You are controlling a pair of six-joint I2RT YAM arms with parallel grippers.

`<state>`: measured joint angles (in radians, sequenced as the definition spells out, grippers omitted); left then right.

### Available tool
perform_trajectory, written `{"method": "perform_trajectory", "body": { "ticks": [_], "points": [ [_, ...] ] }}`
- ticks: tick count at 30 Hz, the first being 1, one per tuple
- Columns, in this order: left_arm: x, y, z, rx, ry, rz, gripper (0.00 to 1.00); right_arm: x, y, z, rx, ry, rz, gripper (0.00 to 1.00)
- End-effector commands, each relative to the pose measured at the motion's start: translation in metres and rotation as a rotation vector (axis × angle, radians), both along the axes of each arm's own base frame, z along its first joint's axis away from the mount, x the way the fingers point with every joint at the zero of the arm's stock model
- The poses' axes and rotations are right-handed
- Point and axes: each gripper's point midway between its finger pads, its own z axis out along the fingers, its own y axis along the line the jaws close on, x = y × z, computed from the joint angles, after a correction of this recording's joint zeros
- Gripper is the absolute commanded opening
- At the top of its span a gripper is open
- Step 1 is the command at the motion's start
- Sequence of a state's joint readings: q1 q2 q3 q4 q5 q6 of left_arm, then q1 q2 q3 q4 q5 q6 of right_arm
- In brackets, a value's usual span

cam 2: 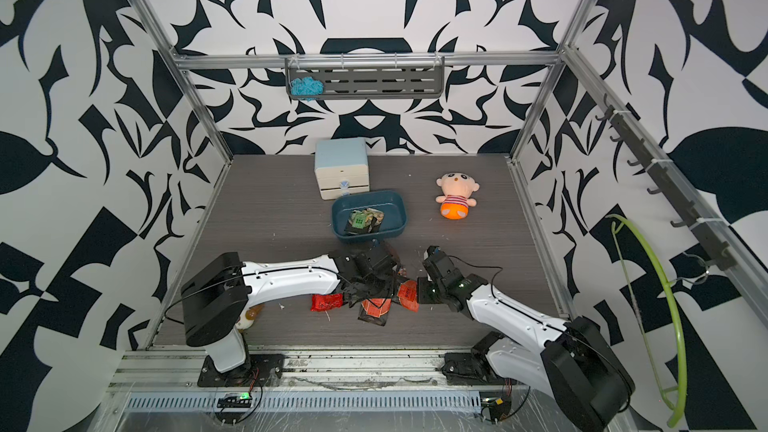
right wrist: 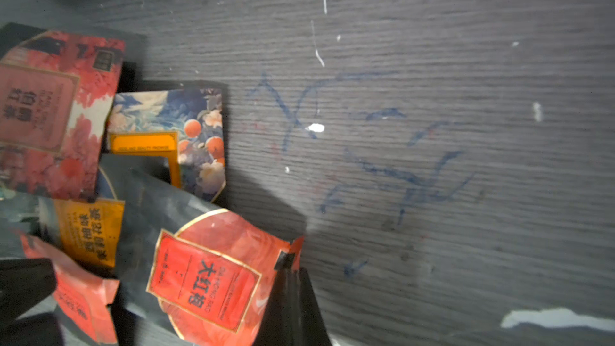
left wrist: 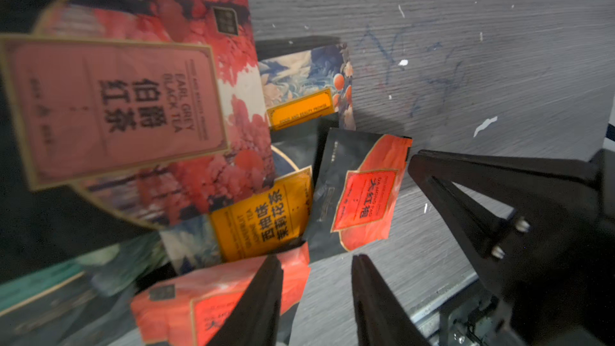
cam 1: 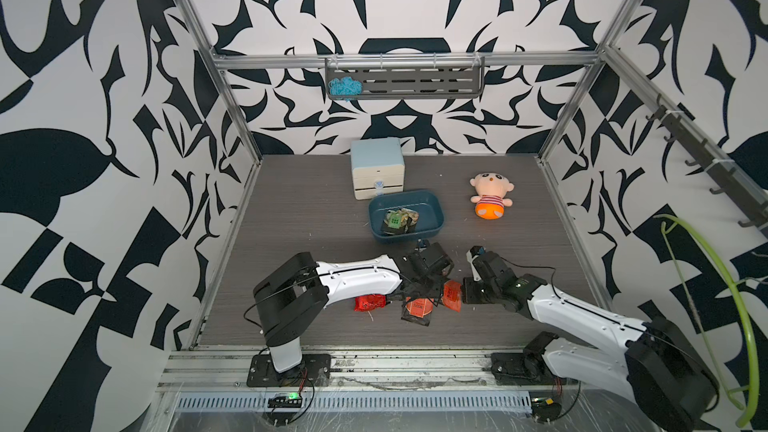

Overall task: Put the tea bags into the storage box
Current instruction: Pick up the tea bag from the center of the board.

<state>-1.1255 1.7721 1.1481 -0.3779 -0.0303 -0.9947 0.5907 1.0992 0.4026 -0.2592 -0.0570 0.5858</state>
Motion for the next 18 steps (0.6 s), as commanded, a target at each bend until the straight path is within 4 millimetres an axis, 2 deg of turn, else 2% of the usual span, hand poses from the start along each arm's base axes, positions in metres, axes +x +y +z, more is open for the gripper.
{"method": "perform_trajectory", "body": {
  "ticks": [1,18],
  "points": [
    [0.003,-0.010,0.001,-0.022,0.012,-0.013,0.40,0.008,0.007,0.008,0.024,-0.024,-0.005,0.03],
    [0.016,-0.008,-0.014,0.004,-0.019,0.019,0.40,0.009,0.008,0.005,0.015,-0.008,-0.003,0.02]
  ]
}}
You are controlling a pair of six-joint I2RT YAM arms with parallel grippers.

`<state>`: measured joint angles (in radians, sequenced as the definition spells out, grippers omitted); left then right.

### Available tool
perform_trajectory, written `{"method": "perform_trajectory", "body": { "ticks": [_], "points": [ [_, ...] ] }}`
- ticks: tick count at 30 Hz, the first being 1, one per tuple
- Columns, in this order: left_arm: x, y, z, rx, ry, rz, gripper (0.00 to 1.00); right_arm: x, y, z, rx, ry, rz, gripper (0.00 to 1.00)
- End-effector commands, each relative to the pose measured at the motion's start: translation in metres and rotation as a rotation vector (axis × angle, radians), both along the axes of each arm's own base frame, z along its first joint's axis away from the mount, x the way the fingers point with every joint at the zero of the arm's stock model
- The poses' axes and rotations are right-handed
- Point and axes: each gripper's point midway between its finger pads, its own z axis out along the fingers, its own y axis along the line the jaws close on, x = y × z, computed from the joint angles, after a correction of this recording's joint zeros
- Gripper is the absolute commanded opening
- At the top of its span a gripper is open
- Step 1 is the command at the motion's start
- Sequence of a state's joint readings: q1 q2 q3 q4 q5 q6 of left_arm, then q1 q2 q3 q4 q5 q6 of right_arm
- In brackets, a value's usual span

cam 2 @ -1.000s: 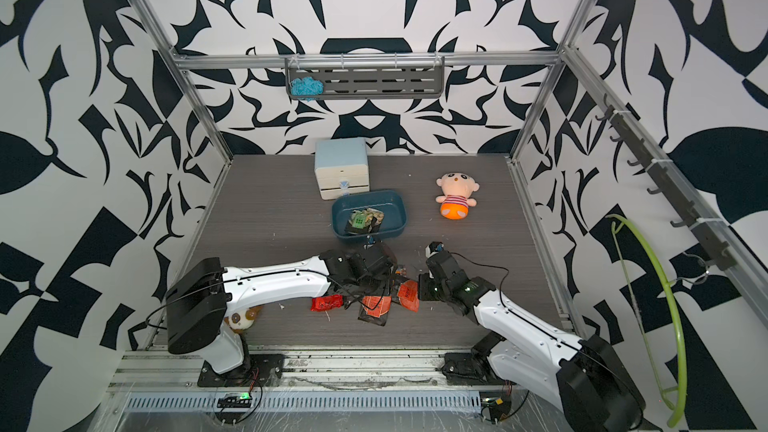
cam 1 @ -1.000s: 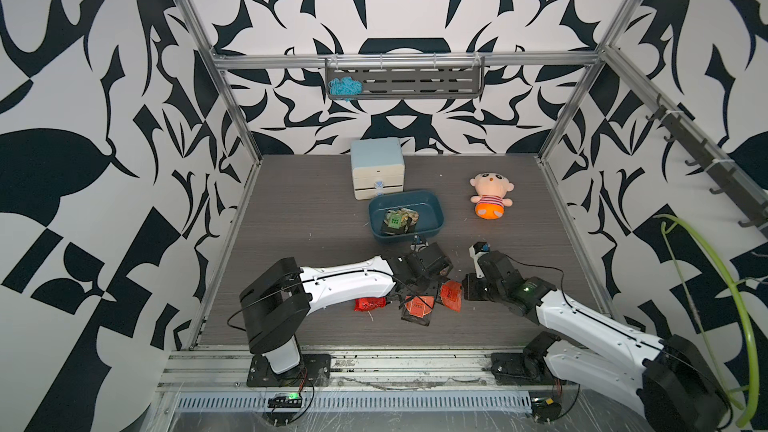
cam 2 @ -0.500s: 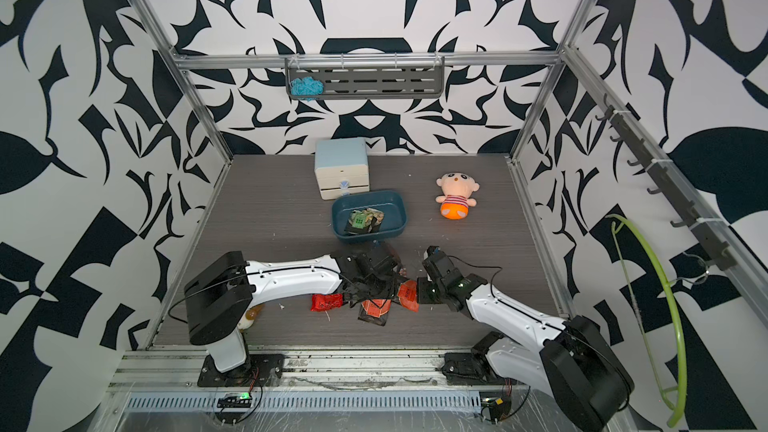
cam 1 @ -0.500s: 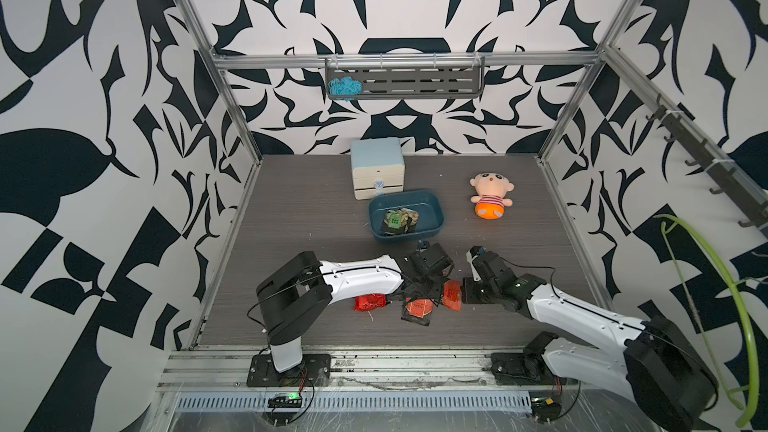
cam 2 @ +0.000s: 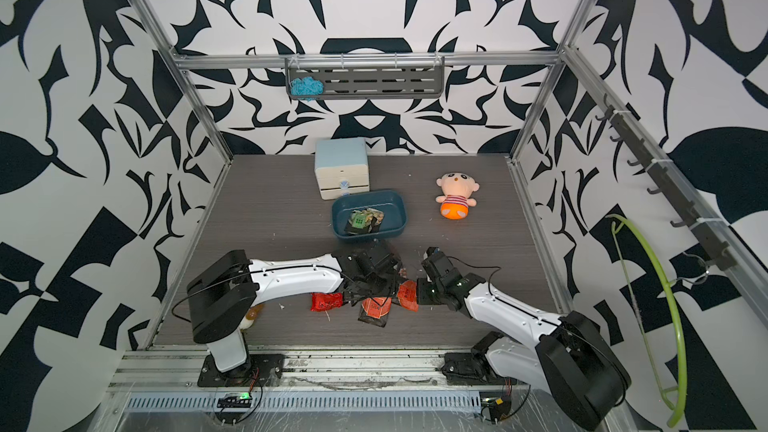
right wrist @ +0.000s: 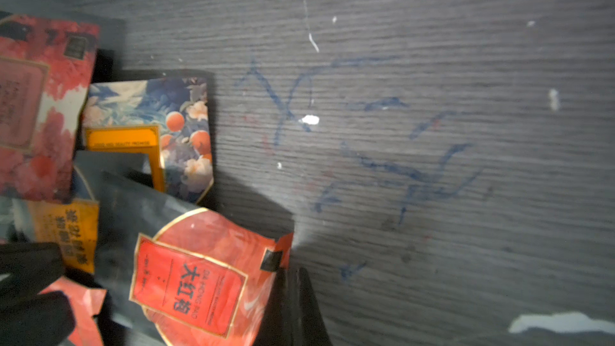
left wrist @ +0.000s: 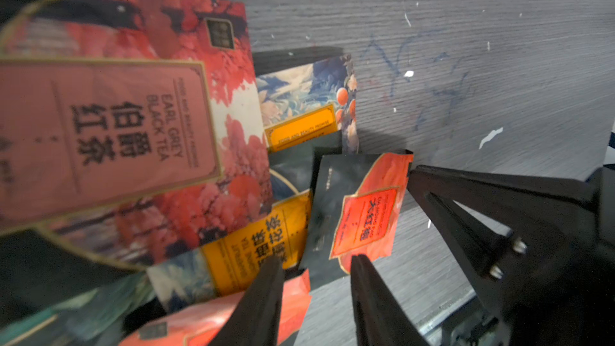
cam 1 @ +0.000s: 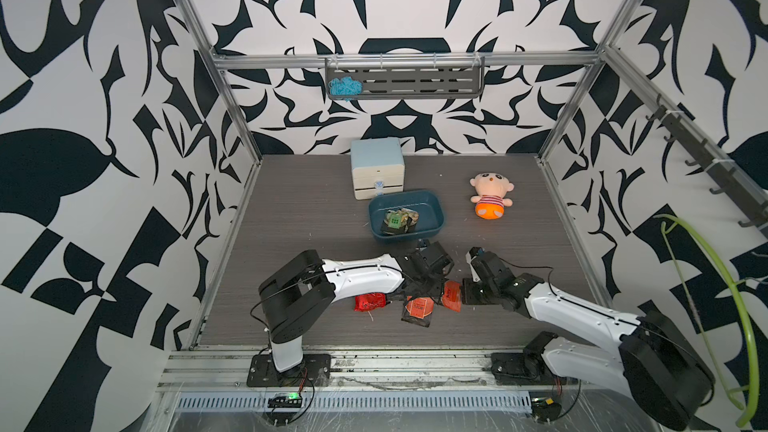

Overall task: Put the tea bags into the storage box
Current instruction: Pick up the tea bag from the center of the board.

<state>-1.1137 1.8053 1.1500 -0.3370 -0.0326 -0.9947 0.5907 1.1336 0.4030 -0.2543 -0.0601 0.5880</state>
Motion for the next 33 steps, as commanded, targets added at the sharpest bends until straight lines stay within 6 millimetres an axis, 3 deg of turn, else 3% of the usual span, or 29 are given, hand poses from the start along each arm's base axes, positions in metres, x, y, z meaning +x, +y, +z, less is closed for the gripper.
{"method": "perform_trajectory", "body": {
  "ticks": [1,33],
  "points": [
    [0.008,-0.004,-0.007,0.011,-0.013,0.004,0.40,0.011,0.009,0.012,0.028,-0.035,-0.002,0.02],
    [0.008,-0.024,-0.030,-0.028,0.035,-0.014,0.35,0.011,0.010,0.010,0.026,-0.024,0.002,0.02]
  ]
}}
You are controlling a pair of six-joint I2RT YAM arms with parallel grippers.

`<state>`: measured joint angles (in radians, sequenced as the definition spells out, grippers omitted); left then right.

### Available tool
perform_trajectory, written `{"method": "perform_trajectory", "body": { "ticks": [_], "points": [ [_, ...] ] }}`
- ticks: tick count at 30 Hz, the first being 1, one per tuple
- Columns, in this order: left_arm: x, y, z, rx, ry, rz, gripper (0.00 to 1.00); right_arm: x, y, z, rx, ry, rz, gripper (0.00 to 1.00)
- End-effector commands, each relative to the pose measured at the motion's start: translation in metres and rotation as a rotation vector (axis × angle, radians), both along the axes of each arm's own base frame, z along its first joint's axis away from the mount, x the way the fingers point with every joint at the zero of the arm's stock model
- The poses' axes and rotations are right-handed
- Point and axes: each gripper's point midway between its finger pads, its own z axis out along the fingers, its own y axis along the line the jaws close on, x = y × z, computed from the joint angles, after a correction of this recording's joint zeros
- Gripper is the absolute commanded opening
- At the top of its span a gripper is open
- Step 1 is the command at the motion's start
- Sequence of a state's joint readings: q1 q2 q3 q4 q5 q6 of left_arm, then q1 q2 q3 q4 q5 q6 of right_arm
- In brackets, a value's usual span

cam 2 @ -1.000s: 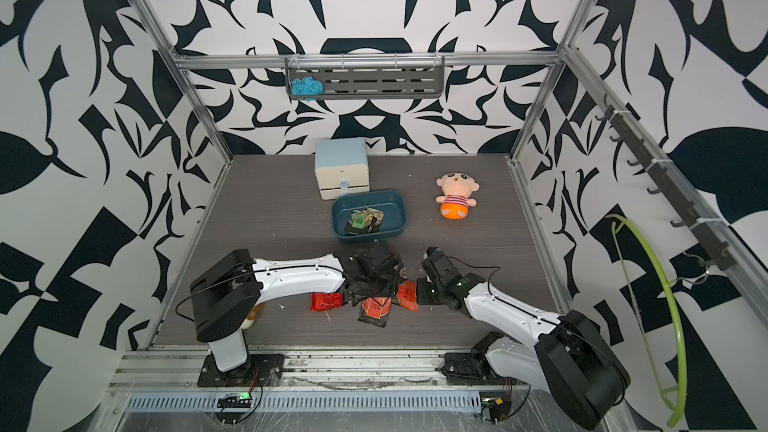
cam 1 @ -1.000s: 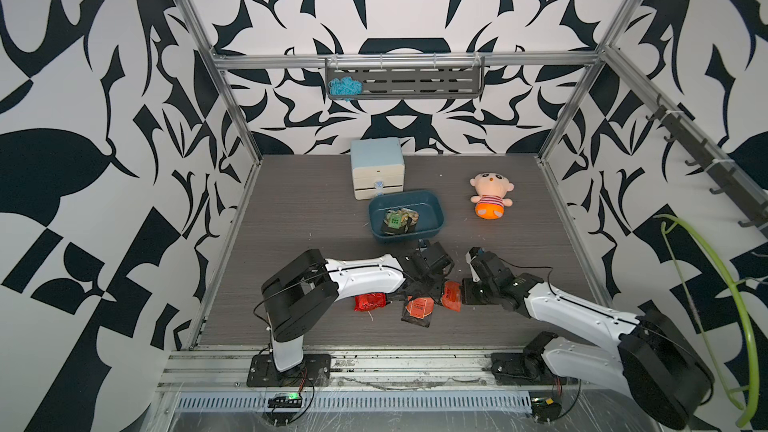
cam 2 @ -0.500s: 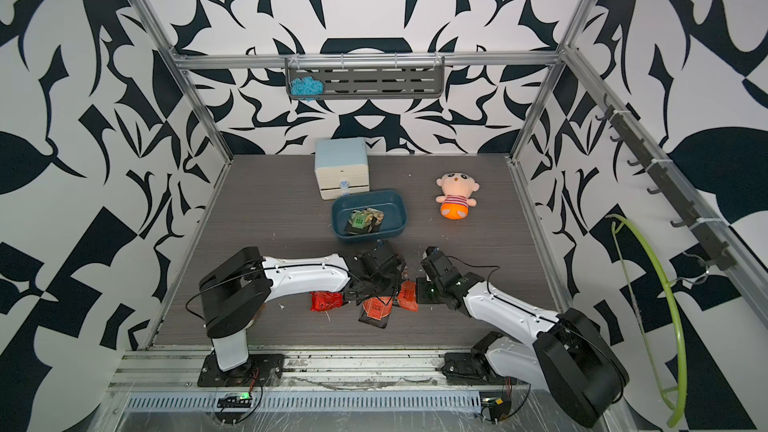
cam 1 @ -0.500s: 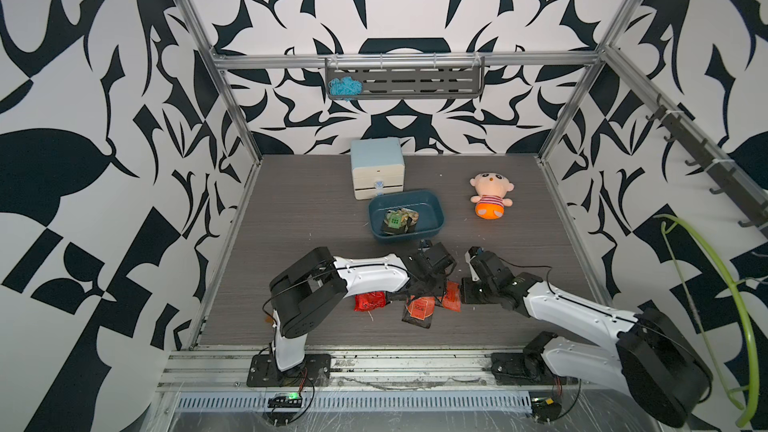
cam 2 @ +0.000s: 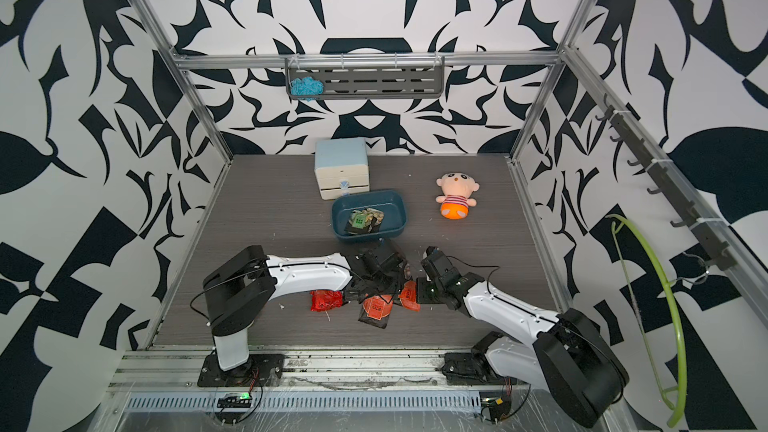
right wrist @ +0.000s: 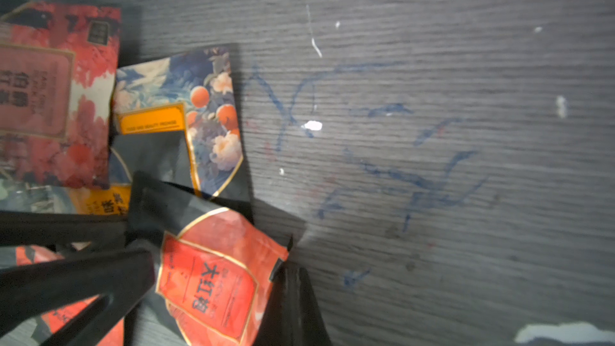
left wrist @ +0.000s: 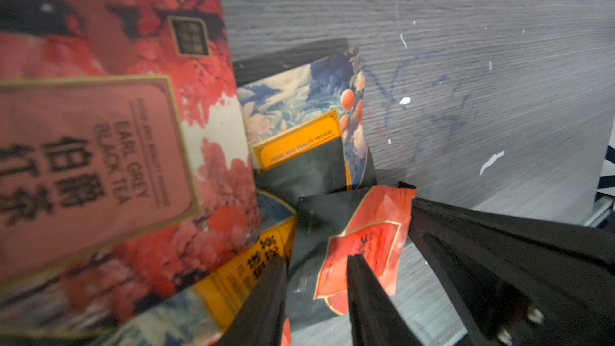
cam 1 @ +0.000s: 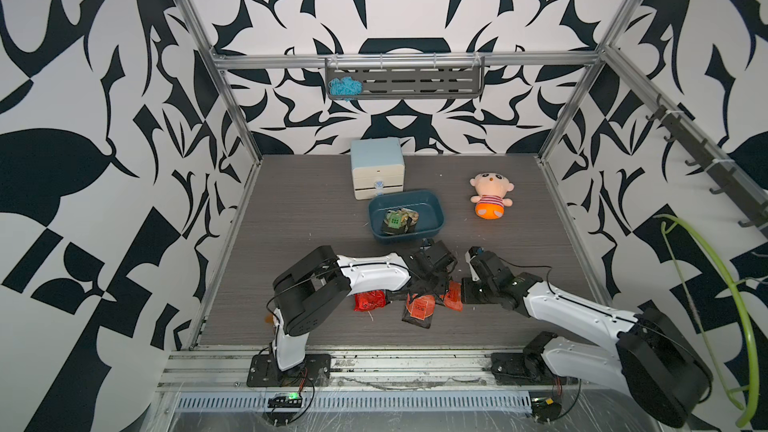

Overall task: Put the tea bags into the storage box
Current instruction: Pick up the tea bag from the center of the board.

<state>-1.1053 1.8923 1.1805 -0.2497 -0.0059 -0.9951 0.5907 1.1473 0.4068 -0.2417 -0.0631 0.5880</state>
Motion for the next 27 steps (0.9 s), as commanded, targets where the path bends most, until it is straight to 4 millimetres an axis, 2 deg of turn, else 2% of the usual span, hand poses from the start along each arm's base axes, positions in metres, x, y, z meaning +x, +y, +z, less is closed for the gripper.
{"method": "perform_trajectory", "body": {
  "ticks": [1,15,27],
  "points": [
    [-0.0011,-0.0035,-0.0158,0.014,0.030,-0.011,0.35,0.0091,0.0077,0.0093,0.020,-0.021,0.000,0.02],
    [-0.0043,-0.0081,-0.0237,0.003,0.057,-0.019,0.27,0.0099,0.0077,0.0082,0.014,-0.016,-0.001,0.02],
    [-0.0025,-0.0077,-0.0173,0.004,0.044,-0.025,0.17,0.0110,0.0058,0.0103,0.010,-0.030,-0.009,0.02]
  ]
}}
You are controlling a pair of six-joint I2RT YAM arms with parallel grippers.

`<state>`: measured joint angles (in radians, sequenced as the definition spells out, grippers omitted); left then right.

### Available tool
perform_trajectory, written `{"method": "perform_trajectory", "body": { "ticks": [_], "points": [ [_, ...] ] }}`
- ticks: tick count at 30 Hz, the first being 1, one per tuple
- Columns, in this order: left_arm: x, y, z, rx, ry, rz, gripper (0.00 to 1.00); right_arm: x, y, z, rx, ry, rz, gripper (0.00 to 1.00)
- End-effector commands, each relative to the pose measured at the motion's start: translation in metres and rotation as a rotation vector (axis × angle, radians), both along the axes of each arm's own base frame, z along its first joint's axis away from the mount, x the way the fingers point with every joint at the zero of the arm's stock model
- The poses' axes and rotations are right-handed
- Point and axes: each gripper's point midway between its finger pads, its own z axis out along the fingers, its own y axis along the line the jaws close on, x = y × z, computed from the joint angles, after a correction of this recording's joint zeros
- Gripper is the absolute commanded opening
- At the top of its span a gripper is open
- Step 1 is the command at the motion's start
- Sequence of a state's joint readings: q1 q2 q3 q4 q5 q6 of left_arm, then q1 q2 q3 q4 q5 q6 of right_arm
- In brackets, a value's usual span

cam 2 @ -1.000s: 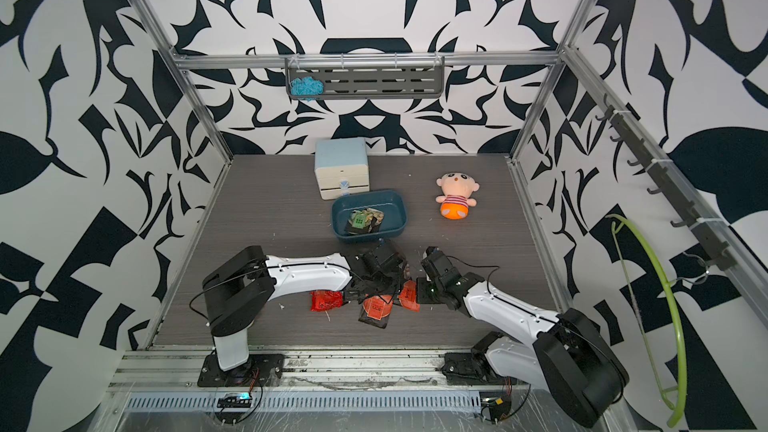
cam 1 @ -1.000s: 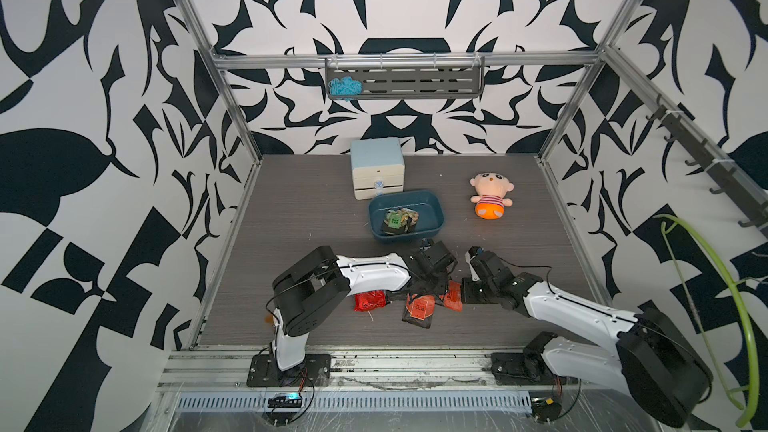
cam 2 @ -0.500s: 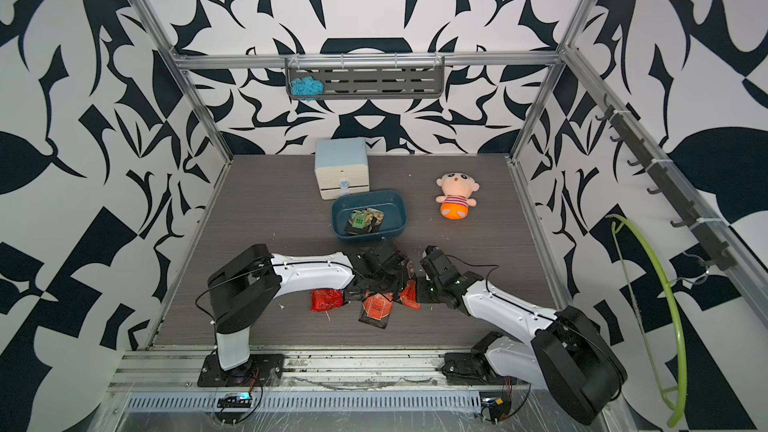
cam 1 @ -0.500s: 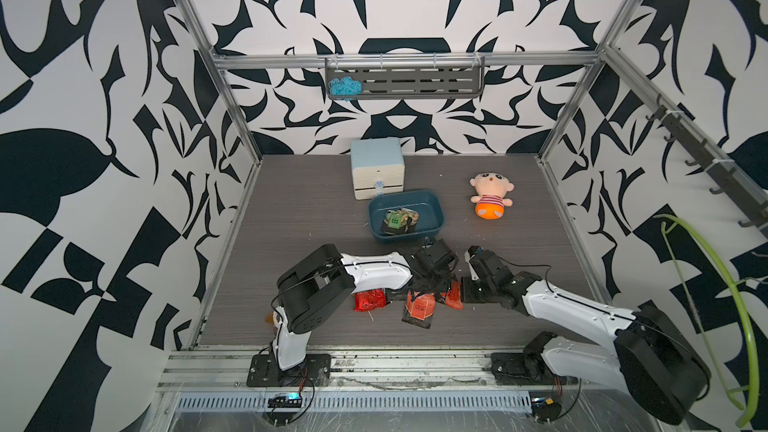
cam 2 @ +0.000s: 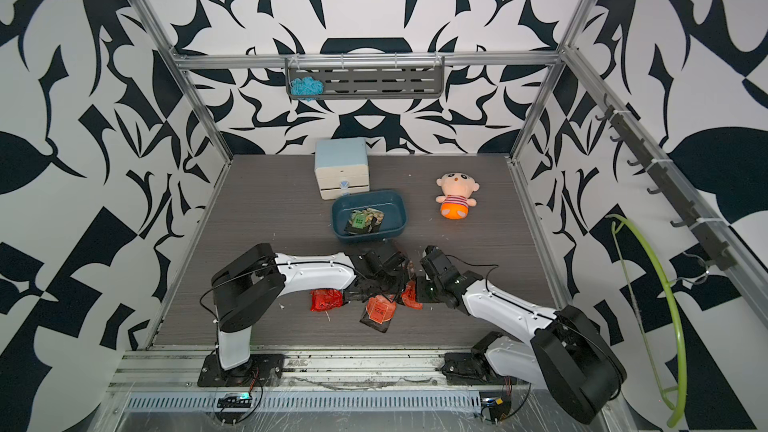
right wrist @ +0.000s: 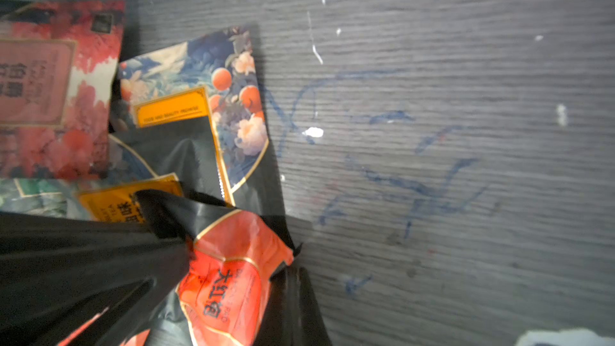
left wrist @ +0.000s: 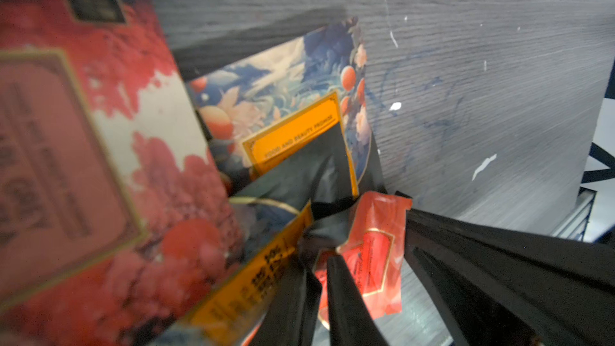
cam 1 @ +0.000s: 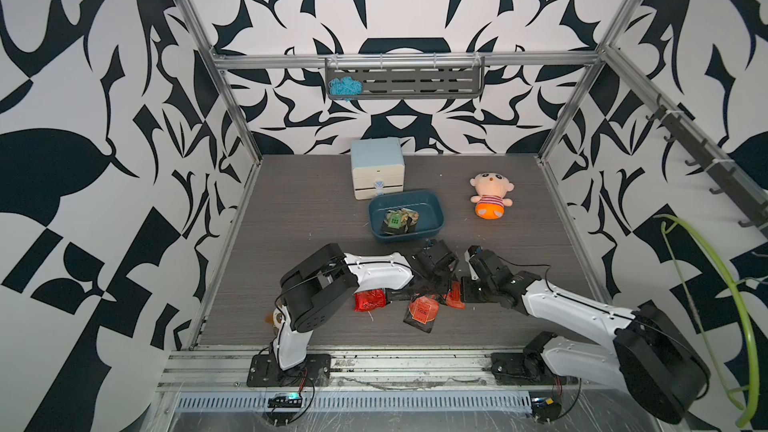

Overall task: Put the tea bags into the storage box
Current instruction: Pick up the tea bag from the center of the board.

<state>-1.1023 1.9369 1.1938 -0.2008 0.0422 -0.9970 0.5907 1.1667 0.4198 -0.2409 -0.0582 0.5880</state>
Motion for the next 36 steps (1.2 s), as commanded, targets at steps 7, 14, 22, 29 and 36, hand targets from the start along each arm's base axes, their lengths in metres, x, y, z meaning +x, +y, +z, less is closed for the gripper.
{"method": "perform_trajectory", "body": {
  "ticks": [7,14,22,29,36],
  "points": [
    [-0.003,0.005,0.003,0.022,0.004,-0.020,0.08,0.010,-0.001,0.018,0.016,-0.076,-0.026,0.02],
    [-0.003,0.007,0.024,-0.011,-0.019,-0.020,0.00,0.012,-0.007,0.035,0.049,-0.168,-0.063,0.02],
    [0.001,0.011,0.050,-0.040,-0.063,-0.002,0.00,0.013,-0.016,0.046,0.053,-0.227,-0.104,0.05],
    [0.006,0.017,0.065,-0.044,-0.091,0.013,0.00,0.014,-0.024,0.052,0.050,-0.265,-0.141,0.19],
    [0.014,0.023,0.084,-0.055,-0.116,0.018,0.00,0.015,-0.030,0.058,0.049,-0.294,-0.165,0.35]
  ]
}}
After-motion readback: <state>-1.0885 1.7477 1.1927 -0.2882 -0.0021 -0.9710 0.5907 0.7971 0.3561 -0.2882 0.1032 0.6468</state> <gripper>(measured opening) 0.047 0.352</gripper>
